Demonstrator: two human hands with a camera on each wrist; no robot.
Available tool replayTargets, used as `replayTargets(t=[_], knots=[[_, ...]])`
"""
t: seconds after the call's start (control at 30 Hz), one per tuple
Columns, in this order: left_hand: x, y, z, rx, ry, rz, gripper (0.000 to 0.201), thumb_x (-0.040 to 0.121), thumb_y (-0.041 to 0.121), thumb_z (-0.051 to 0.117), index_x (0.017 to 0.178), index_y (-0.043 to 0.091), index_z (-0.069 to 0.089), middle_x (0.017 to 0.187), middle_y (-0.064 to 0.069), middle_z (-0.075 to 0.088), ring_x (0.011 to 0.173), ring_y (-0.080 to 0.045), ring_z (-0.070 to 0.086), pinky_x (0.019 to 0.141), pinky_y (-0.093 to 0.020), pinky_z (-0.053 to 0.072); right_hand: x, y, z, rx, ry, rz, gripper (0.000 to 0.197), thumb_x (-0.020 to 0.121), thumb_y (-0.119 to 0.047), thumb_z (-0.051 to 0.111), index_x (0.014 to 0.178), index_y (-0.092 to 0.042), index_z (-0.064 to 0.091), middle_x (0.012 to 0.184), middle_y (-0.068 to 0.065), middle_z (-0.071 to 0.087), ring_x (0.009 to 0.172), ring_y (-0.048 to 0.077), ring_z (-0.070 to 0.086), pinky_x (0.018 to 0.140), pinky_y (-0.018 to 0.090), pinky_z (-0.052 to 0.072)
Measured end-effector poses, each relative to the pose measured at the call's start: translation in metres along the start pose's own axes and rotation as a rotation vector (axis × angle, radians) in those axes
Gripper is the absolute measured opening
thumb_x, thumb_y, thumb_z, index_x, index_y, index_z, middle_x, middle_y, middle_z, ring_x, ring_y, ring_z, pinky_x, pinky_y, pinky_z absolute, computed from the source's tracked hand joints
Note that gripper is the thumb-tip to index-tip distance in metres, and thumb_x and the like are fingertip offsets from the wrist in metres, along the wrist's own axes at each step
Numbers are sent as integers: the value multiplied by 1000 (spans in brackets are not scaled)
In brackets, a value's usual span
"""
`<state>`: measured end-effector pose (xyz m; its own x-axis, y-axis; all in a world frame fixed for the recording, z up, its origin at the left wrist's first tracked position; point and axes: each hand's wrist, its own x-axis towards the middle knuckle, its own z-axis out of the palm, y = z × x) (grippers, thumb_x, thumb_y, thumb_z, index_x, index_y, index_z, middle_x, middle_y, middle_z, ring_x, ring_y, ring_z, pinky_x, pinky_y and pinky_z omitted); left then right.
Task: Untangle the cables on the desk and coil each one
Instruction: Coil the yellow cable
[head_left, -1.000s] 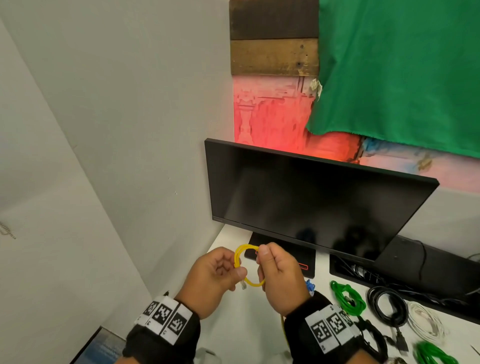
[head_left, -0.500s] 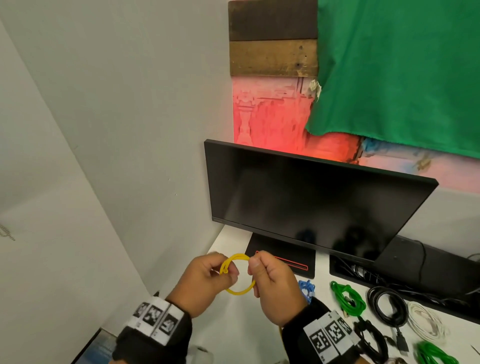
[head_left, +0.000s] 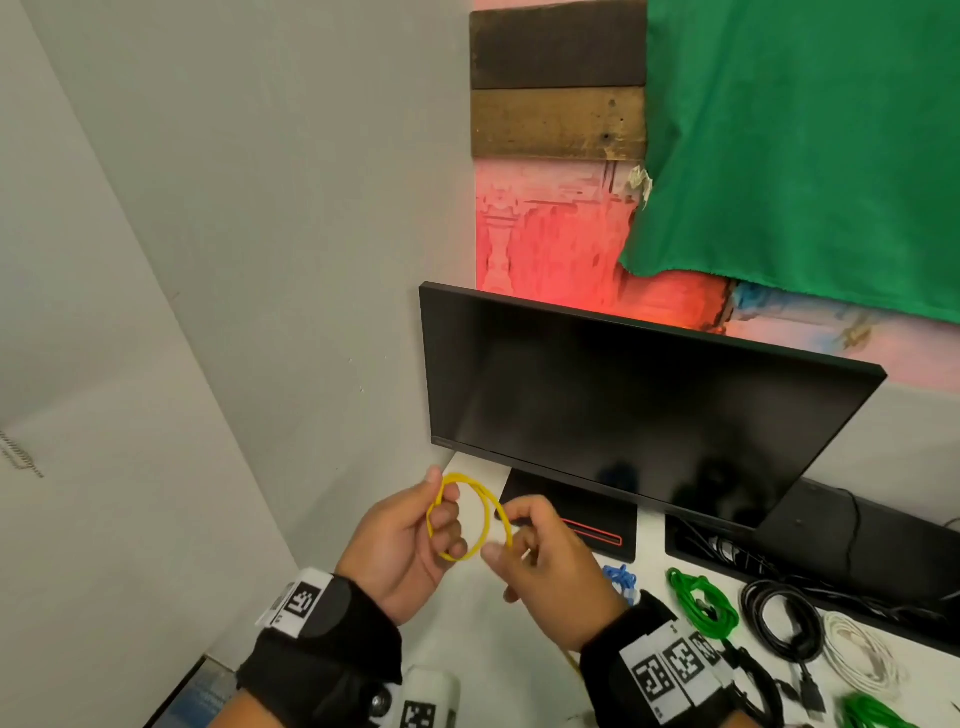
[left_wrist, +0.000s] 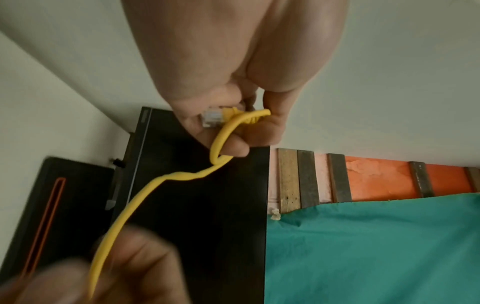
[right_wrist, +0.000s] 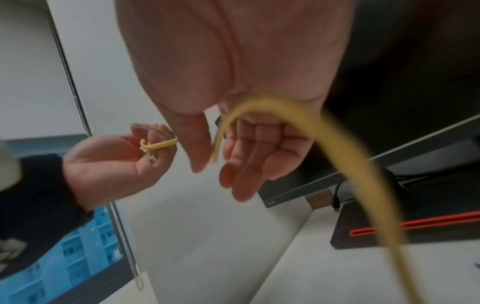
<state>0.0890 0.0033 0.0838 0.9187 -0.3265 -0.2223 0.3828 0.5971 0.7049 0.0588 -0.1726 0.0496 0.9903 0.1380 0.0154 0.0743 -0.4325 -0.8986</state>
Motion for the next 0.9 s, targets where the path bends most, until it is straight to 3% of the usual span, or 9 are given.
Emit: replayTargets(t=[0.13, 0.27, 0.33, 0.43, 0.53, 0.63, 0.7, 0.77, 0.9], knots=[[6, 17, -14, -16, 72, 166, 27, 87, 33, 57, 81, 8, 64, 60, -2, 51, 48, -14, 51, 53, -26, 51, -12, 9, -12, -295, -125, 140, 7, 92, -33, 62, 89, -35, 56, 89, -6, 66, 82, 11, 65, 77, 31, 56], [7, 23, -18, 62, 64, 263, 27, 86, 30, 58, 74, 10, 72, 65, -5, 61, 55, -17, 58, 58, -26, 55, -18, 9, -16, -291, 87, 153, 5, 99, -32, 56, 94, -32, 57, 86, -5, 64, 79, 12, 62, 74, 25, 54], [8, 21, -17, 125, 85, 301, 24, 84, 28, 60, 75, 8, 71, 65, -7, 63, 56, -19, 61, 60, -27, 56, -23, 4, -15, -333, 146, 53, 2, 99, -34, 56, 99, -33, 55, 90, -8, 60, 80, 9, 58, 71, 19, 48], [8, 16, -14, 323, 109, 334, 23, 80, 27, 60, 78, 4, 65, 64, -8, 63, 56, -22, 62, 62, -31, 54, -30, -4, -6, -535, -163, -183, 20, 98, -44, 53, 103, -28, 63, 98, -7, 58, 93, 14, 57, 84, 27, 45], [3, 2, -8, 549, 59, 281, 23, 76, 29, 66, 76, 6, 65, 63, -10, 64, 56, -24, 64, 64, -35, 52, -32, -15, 0, -592, -378, -374, 34, 95, -57, 47, 109, -30, 64, 97, -5, 58, 94, 14, 56, 83, 29, 45], [-5, -11, -4, 726, -51, 219, 26, 82, 33, 72, 71, 10, 67, 62, -9, 63, 56, -19, 59, 60, -29, 48, -28, -32, -4, -405, -206, -485, 27, 94, -53, 49, 103, -32, 64, 93, -10, 61, 87, 8, 57, 78, 30, 48], [-10, -11, -2, 768, -86, 181, 32, 85, 40, 61, 68, 13, 68, 60, -9, 61, 55, -20, 57, 59, -30, 48, -22, -36, -10, -253, 5, -418, 13, 94, -47, 55, 95, -35, 57, 83, -11, 61, 76, 6, 56, 70, 29, 50], [-13, -5, -1, 716, -100, 114, 36, 86, 43, 57, 67, 15, 69, 59, -9, 59, 52, -24, 57, 57, -31, 50, -13, -33, -14, -199, 138, -301, 16, 94, -44, 59, 86, -35, 49, 72, -9, 55, 66, 6, 51, 58, 22, 45], [-16, 6, 2, 583, -174, -9, 34, 85, 38, 62, 77, 7, 73, 63, -14, 61, 51, -24, 57, 54, -30, 50, -6, -28, -10, -183, 196, -251, 9, 98, -32, 58, 90, -27, 61, 80, -11, 59, 76, 6, 55, 67, 23, 46]])
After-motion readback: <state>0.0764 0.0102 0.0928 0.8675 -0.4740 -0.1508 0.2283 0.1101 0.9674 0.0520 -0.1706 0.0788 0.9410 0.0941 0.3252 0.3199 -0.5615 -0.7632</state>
